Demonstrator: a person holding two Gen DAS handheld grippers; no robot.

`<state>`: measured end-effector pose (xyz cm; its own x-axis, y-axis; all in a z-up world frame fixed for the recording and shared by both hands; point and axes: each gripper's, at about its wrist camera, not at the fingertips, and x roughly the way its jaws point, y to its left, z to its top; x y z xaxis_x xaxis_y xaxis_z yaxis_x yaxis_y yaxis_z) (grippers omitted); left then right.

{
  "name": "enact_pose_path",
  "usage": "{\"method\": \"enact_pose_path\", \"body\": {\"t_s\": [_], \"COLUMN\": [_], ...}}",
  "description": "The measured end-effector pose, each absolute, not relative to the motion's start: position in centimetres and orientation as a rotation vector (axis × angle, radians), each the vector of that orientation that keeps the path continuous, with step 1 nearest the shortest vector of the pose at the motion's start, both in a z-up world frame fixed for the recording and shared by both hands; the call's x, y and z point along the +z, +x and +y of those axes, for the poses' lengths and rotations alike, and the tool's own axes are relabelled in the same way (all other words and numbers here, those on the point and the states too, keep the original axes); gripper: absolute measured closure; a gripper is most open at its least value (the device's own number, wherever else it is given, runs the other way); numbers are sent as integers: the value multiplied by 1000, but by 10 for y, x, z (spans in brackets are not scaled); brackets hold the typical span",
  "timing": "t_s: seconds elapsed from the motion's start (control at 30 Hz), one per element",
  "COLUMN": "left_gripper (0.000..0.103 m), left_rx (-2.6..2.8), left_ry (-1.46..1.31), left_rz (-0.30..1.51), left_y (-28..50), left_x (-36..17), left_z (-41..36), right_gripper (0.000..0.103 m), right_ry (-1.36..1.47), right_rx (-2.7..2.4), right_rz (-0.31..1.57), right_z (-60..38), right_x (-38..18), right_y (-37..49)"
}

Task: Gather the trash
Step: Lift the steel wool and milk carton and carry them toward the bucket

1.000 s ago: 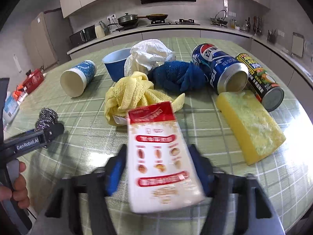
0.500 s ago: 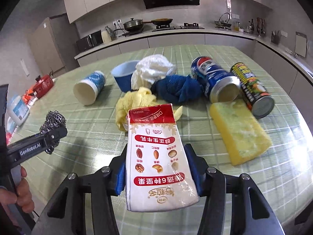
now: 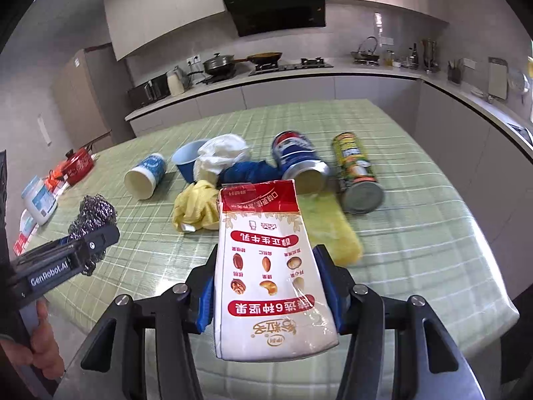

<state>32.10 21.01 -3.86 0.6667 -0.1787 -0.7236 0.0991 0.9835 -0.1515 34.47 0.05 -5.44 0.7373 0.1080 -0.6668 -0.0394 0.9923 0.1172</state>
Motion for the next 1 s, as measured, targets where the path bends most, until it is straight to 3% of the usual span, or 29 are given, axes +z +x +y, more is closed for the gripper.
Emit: {"method": "enact_pose_path", "body": {"t_s": [0.47,0.73,1.0], "left_gripper": [60,60,60], "left_rx": [-352,-255,-218], "left_ry": [-40,-50,-68], "left_rz": [827,835,839], "left_y": [302,295,294], "left_x": [-40,-49,-43], "left_z": [114,66,29], "right_gripper": [50,51,51], "right_ry": [155,113,68], "right_rx": [-76,35,38], "right_rz": [741,784,685], "right_z": [-77,-120,-171], "right_x": [-48,-79,-48], "right_y": [301,315,325]}}
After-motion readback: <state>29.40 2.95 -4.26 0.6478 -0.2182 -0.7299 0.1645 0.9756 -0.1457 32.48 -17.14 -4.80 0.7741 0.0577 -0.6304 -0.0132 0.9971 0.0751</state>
